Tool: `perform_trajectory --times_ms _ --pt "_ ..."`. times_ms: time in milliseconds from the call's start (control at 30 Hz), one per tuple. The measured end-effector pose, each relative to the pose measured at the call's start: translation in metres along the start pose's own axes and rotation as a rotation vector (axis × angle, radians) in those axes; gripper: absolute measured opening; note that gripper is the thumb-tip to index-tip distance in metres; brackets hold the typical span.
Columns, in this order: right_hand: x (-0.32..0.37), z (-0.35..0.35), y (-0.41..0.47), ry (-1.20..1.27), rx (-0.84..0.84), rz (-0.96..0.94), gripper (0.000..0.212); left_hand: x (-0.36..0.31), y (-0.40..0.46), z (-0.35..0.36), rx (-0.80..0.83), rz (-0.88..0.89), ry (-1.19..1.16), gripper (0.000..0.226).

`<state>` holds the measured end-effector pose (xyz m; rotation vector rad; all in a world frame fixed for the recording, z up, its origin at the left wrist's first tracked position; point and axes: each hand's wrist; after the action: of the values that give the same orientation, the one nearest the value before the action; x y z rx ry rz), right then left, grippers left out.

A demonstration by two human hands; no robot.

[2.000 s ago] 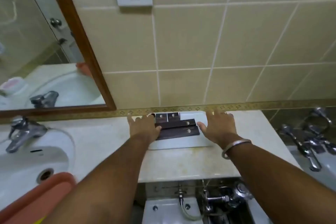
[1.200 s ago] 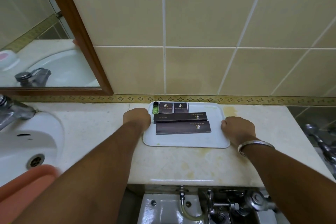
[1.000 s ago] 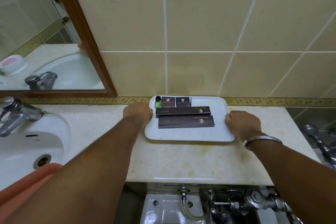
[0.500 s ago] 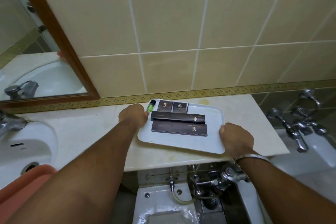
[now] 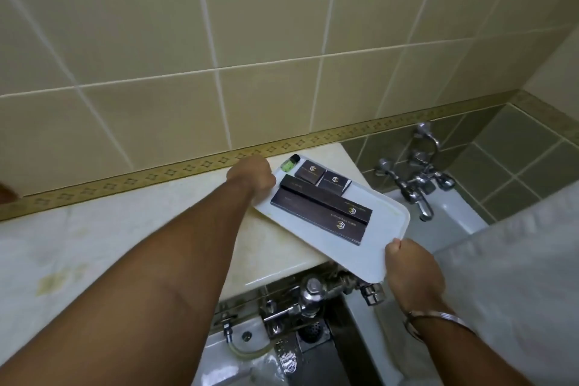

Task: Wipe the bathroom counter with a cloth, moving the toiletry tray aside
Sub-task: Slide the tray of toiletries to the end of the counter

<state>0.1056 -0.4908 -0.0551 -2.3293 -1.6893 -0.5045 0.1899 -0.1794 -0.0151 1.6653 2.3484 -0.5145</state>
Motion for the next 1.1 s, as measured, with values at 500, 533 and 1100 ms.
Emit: perform_trajectory --times_ms 500,533,1100 --pt "0.006 0.054 -0.001 0.325 -0.001 0.259 0.039 -0.075 0.084 0.041 -0.177 0.138 0.191 0.014" --pt "0.006 0.056 0.000 0.339 -0.011 0.267 0.040 -0.079 0.087 0.042 -0.188 0.150 0.195 0.014" --pt "0.012 0.053 0.017 0.372 0.137 0.194 0.038 -0.071 0.063 0.052 -0.192 0.163 0.342 0.013"
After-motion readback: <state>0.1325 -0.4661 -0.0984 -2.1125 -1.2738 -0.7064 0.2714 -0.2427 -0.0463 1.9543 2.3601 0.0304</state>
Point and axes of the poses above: each hand's wrist, its own y-axis towards the middle knuckle, its own z-axis out of the palm, x = y × z, and after that the axes turned 6 degrees about -x, right-handed
